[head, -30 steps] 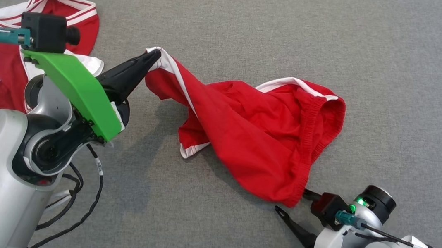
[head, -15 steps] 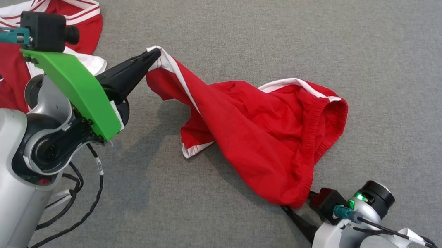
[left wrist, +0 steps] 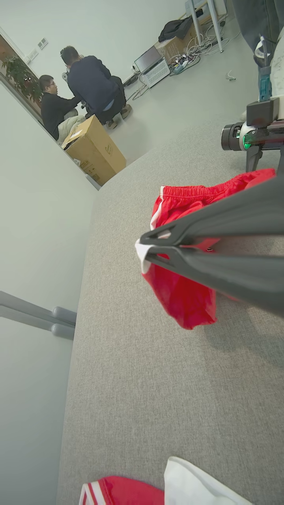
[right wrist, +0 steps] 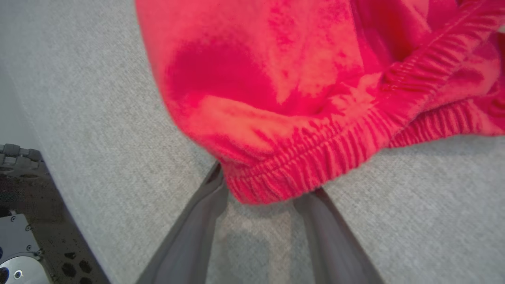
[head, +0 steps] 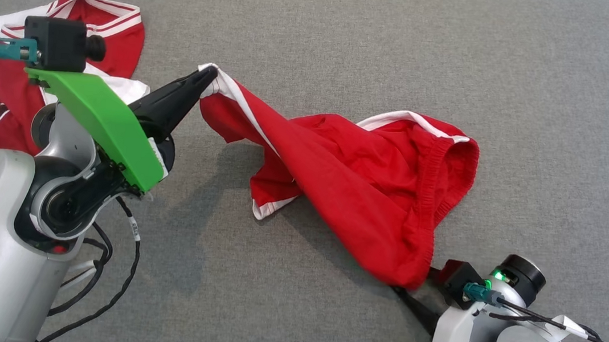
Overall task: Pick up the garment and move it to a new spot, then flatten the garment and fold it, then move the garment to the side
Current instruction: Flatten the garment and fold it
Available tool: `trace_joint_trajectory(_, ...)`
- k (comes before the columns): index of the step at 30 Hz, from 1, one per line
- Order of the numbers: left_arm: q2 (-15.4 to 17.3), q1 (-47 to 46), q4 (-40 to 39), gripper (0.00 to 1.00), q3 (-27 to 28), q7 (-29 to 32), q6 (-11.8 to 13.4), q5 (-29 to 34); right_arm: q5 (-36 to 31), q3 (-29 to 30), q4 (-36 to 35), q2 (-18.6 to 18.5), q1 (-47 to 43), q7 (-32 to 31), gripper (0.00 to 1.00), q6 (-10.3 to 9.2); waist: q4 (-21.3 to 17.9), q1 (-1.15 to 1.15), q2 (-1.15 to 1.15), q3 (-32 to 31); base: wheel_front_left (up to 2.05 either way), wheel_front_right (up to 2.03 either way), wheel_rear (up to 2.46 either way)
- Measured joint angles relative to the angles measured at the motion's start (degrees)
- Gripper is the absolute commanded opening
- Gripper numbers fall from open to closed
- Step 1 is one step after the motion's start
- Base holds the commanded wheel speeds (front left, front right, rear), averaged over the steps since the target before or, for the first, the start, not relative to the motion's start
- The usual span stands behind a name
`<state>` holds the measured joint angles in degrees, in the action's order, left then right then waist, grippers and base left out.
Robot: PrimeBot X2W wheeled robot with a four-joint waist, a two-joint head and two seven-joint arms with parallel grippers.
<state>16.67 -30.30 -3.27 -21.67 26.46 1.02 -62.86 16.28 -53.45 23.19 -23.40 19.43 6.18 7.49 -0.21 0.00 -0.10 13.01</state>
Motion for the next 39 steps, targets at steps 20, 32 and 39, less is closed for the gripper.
trace_joint_trajectory(20,4.35,0.03,0.76,0.0,3.19,1.96,-0.1,-1.09,50.9,4.32,-30.16,-2.08,0.9,-6.47,0.0,-0.03,-2.24,0.0,0.0,-3.61,0.0,0.0,0.0)
trace_joint_trajectory(32,6.49,-0.15,-5.63,0.0,5.82,5.83,-0.47,-5.61,76.49,20.31,-46.15,-15.35,-0.54,-11.67,0.0,-0.09,-3.73,0.0,0.0,-7.77,0.0,0.0,0.0)
trace_joint_trajectory(39,8.0,-0.12,-8.58,0.0,6.23,9.38,2.07,-7.94,89.02,23.19,-45.65,-18.06,-6.06,-14.94,0.0,-0.97,-3.96,0.0,0.0,-7.28,0.0,0.0,0.0)
